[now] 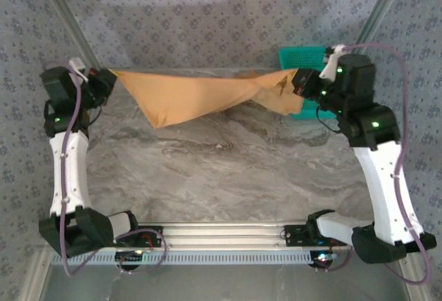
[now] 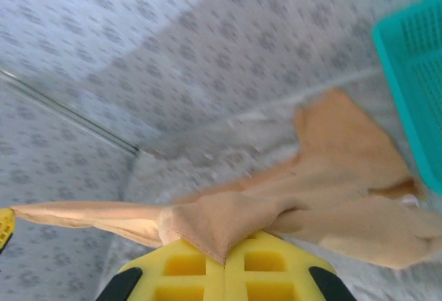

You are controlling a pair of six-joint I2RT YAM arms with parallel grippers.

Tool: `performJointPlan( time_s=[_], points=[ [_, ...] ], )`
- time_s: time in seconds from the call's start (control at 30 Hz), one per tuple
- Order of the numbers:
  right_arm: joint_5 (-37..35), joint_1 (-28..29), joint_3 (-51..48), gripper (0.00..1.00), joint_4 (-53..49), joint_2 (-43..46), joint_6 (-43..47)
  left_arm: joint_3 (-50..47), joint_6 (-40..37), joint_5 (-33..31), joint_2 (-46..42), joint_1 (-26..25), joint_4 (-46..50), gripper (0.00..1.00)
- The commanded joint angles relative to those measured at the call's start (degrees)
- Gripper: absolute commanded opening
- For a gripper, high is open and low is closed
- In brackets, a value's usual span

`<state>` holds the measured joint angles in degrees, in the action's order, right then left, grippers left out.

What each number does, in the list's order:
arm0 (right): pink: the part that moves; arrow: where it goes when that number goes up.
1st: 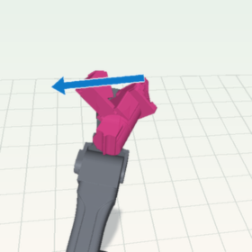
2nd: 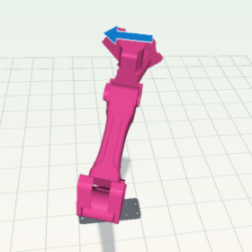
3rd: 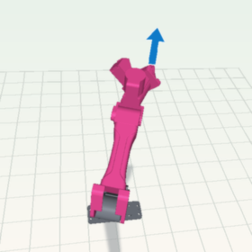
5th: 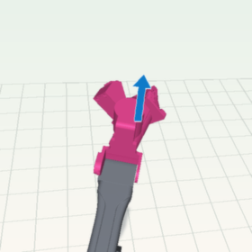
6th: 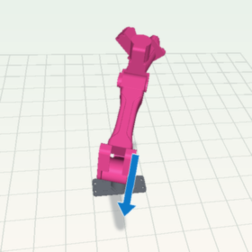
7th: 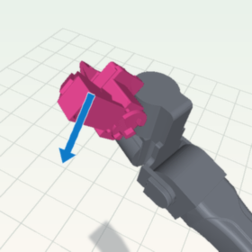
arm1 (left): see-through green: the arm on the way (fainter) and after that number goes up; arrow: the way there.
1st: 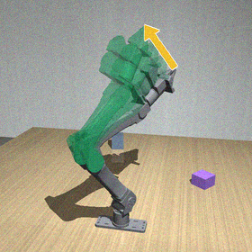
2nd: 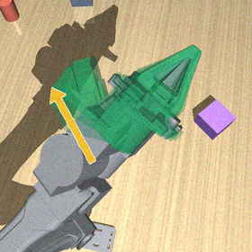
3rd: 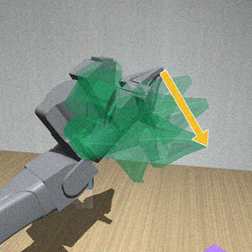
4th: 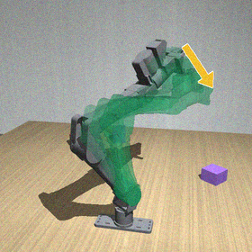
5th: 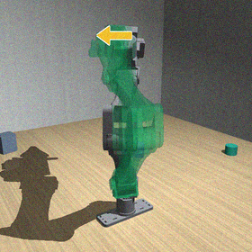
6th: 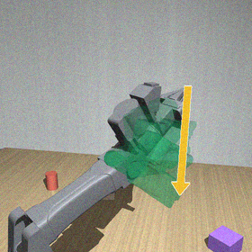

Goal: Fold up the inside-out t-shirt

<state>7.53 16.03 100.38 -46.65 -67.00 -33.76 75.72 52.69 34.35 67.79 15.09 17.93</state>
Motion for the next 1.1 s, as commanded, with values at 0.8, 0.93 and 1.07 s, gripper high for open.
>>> performJointPlan(
  time_s=[0.8,0.93,1.07],
  points=[
    [-2.3,-2.5,17.7,0.0,-1.1,-19.6,12.0,17.3,-10.6,-7.5,13.6,-1.0,4.4,0.0],
    [-0.3,-3.4,14.8,0.0,2.0,-32.4,10.0,9.9,-13.1,-10.2,25.8,-3.8,-0.2,0.0],
    [1.8,-3.7,18.9,0.0,2.2,-48.0,6.4,10.0,-14.3,-12.6,40.6,-4.5,-0.6,0.0]
  ],
)
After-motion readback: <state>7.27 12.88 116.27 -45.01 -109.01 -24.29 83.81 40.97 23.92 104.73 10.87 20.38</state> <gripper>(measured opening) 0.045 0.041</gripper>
